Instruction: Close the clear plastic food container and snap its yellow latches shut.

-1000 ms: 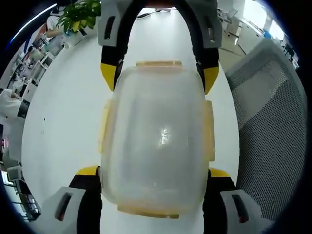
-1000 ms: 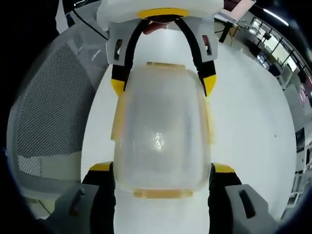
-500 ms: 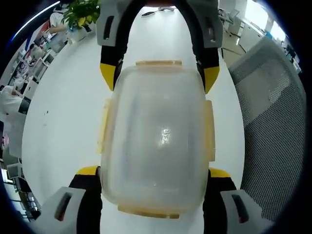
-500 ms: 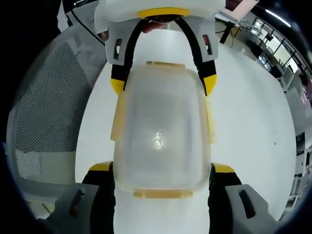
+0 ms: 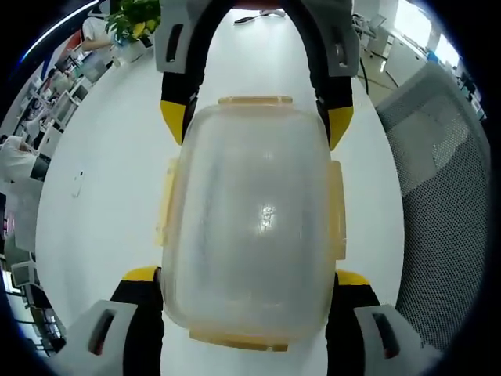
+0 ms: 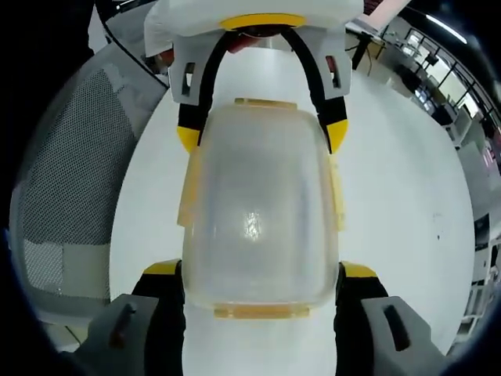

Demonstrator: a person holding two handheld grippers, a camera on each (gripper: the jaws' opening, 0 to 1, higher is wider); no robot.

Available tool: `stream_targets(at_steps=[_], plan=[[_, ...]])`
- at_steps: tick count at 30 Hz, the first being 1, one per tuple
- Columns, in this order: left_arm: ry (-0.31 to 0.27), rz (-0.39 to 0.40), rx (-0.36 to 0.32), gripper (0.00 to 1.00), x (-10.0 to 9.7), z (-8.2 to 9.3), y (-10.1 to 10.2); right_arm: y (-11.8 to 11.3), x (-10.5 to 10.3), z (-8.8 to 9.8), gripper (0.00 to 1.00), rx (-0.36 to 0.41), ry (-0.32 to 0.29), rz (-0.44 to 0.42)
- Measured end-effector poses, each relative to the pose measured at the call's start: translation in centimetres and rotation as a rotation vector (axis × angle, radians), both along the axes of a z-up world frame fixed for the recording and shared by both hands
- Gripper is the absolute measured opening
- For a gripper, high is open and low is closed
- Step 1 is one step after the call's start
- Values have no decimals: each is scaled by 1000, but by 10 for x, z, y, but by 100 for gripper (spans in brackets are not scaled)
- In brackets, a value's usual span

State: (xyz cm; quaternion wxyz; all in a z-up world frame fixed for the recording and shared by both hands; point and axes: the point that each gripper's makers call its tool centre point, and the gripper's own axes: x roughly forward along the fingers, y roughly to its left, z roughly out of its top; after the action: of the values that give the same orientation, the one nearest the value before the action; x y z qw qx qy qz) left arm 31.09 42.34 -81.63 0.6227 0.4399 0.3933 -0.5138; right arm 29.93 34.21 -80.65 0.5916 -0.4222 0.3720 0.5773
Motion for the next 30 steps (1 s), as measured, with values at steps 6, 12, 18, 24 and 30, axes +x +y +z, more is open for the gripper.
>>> stream_targets(at_steps=[6,12,18,24,30], plan=[[0,1,-3,84,9,0,2,2,10,0,76,0,1,0],[-1,-5,0,84,18,0,3,3,18,0,76,2,1,-7],[-1,-6,3,84,28,0,5,5,28,0,76,-2,3,-13],[-1,-5,9,84,36,0,4,5,36,0,76,-7,6,-13],[-2,-2,8,84,45,0,6,5,44,0,76,10,4,-12]])
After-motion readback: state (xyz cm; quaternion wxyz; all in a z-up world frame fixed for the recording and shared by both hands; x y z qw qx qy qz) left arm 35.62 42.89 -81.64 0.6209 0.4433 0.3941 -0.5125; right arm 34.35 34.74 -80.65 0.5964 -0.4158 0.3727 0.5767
